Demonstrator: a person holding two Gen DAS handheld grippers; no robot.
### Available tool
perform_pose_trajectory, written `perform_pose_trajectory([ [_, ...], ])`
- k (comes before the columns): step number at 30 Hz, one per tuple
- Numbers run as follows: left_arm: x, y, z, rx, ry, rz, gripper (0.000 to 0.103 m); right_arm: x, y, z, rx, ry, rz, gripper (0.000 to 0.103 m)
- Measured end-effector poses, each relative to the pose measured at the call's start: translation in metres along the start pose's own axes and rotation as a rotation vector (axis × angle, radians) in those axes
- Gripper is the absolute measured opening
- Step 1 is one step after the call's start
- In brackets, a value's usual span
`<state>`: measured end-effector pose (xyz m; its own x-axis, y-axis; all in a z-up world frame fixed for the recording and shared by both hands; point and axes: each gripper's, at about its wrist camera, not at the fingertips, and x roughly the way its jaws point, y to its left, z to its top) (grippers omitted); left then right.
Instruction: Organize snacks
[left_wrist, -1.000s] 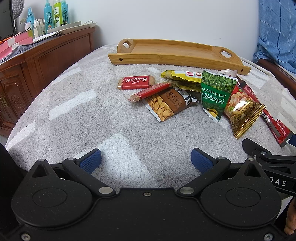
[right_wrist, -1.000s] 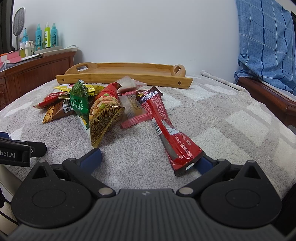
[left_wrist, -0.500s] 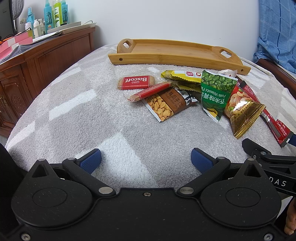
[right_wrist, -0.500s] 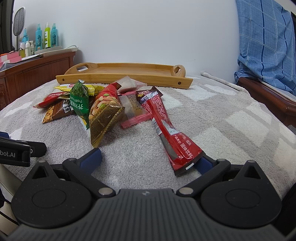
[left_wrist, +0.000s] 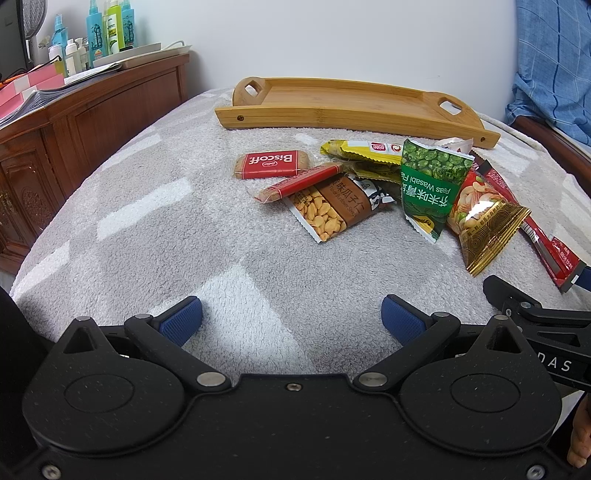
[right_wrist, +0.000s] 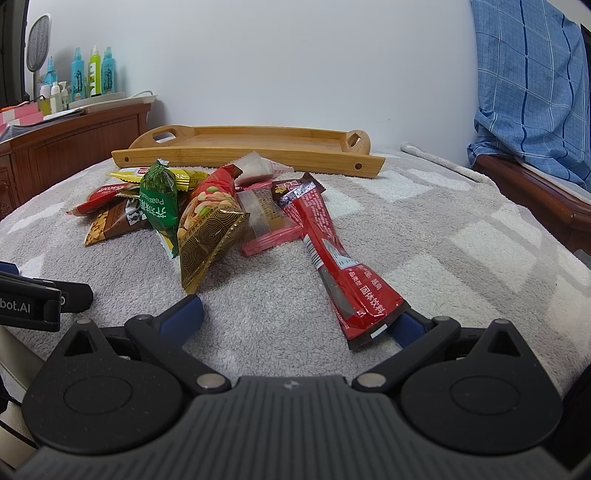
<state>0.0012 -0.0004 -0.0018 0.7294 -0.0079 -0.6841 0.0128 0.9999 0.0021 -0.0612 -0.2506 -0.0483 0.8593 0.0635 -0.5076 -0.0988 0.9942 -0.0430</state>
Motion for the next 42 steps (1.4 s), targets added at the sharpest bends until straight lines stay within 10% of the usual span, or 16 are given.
perform_pose_trajectory([
  [23,-0.018,-0.008,-0.005,0.011,-0.146,0.040,0.098,-0.012,-0.005,0.005,0.010,0.008,0.016,0.102],
  [28,-0.032,0.001,0.013,-0.002,-0.222,-0.021,0.082,-0.030,-0.016,0.011,0.067,-0.067,0.035,0.090],
  [33,-0.027,0.010,0.040,0.008,-0.223,-0.024,0.045,-0.045,-0.025,0.021,0.051,-0.158,0.025,0.078],
  [42,0.021,0.012,0.069,0.036,-0.153,-0.070,0.045,-0.005,-0.041,0.031,0.010,-0.063,0.013,0.048],
])
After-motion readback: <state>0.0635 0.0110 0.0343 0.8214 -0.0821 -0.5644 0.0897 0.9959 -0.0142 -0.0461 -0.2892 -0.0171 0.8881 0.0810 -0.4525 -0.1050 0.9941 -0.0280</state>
